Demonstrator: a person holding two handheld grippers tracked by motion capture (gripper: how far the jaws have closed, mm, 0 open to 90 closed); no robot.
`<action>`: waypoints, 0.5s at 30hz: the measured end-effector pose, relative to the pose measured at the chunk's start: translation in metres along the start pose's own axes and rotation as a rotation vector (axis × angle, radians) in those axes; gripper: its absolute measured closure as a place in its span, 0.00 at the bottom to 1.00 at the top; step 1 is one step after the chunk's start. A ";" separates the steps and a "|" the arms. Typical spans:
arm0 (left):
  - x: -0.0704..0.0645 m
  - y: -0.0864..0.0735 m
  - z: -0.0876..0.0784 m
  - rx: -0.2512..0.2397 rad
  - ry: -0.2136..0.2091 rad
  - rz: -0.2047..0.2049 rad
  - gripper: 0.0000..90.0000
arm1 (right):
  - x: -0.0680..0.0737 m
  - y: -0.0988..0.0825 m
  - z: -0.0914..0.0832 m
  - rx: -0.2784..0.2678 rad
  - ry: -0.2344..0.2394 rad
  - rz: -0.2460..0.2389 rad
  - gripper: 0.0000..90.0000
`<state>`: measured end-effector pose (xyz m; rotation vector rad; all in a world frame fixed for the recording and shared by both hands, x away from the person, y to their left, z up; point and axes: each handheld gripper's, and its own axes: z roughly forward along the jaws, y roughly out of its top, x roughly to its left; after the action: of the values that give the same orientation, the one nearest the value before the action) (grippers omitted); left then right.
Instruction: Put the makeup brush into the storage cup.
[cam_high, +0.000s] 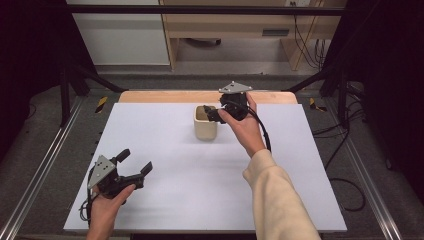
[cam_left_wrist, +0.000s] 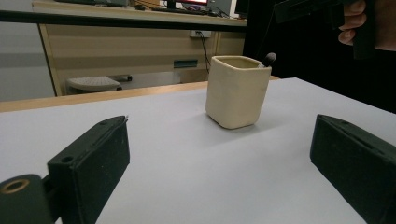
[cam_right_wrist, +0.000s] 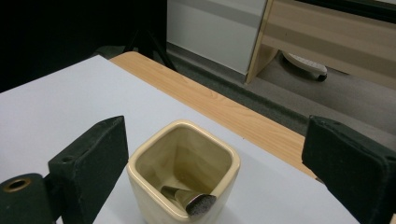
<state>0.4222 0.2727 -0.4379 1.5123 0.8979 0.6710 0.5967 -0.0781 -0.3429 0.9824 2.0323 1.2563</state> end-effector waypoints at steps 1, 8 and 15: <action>0.000 0.000 0.000 0.000 0.000 0.000 0.05 | 0.000 0.000 -0.001 -0.002 -0.001 -0.001 0.08; 0.000 0.000 0.000 -0.003 0.001 -0.004 0.04 | -0.002 0.001 -0.004 -0.022 -0.018 0.007 0.08; 0.001 0.000 -0.001 -0.009 0.001 -0.015 0.03 | -0.005 0.001 -0.012 -0.058 -0.021 0.032 0.06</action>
<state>0.4223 0.2739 -0.4375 1.4962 0.9054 0.6642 0.5907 -0.0874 -0.3374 0.9998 1.9606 1.3093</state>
